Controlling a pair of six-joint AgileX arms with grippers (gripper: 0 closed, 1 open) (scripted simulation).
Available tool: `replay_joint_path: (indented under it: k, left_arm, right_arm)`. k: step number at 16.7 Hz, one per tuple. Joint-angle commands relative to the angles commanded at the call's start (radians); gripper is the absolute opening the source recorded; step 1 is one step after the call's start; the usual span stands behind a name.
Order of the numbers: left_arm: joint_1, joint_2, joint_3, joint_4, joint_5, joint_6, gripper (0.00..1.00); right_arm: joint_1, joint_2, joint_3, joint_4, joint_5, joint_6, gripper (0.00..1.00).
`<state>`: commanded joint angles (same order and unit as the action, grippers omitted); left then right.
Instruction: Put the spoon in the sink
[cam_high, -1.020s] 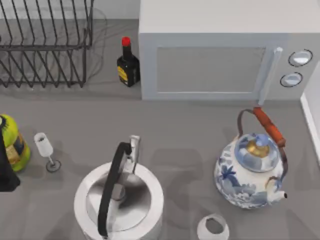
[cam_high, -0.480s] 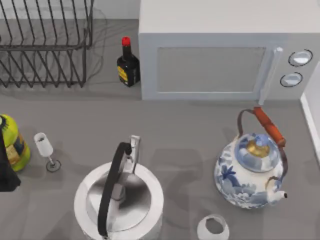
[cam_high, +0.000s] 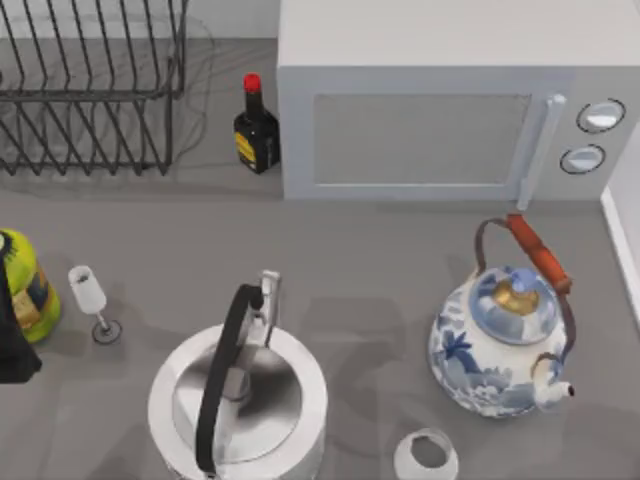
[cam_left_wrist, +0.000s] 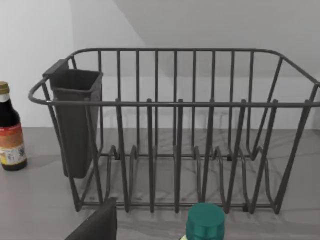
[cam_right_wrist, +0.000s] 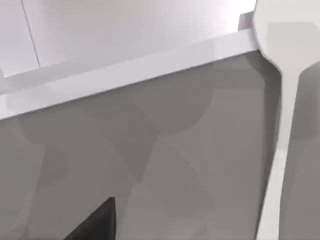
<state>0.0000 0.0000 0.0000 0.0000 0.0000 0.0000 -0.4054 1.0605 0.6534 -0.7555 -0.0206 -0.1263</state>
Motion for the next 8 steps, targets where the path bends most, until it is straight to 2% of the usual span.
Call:
replay_joint_path:
  k: [4,8]
  left_arm:
    - [0.0,0.0,0.0,0.0,0.0,0.0,1.0]
    - [0.0,0.0,0.0,0.0,0.0,0.0,1.0]
  right_arm:
    - [-0.102,0.242,0.17,-0.181,-0.003,-0.032,1.0]
    - [-0.151,0.358,0.257,-0.263,-0.005,-0.047,1.0]
